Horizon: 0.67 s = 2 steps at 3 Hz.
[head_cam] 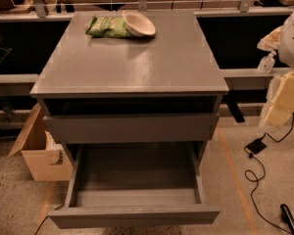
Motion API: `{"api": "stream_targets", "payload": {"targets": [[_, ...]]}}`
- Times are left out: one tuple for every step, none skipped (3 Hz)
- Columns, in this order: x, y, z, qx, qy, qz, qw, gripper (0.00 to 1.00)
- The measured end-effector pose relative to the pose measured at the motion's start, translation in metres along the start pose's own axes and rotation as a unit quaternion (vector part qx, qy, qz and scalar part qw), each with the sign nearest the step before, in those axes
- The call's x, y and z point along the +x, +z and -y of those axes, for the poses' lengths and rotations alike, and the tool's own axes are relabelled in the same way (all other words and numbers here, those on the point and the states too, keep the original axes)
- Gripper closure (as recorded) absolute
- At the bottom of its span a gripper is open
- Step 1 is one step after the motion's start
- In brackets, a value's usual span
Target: Close middle drawer
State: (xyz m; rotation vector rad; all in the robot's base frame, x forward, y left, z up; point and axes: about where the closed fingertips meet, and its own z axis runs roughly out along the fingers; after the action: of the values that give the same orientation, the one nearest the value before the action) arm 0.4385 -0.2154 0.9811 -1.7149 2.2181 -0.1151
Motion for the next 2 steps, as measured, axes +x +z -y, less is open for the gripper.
{"api": "stream_targets", "payload": {"targets": [[0.001, 0.002, -0.002, -0.002, -0.001, -0.003, 1.0, 0.0], [0.014, 0.027, -0.029, -0.026, -0.013, -0.047, 0.9985, 0.0]]}}
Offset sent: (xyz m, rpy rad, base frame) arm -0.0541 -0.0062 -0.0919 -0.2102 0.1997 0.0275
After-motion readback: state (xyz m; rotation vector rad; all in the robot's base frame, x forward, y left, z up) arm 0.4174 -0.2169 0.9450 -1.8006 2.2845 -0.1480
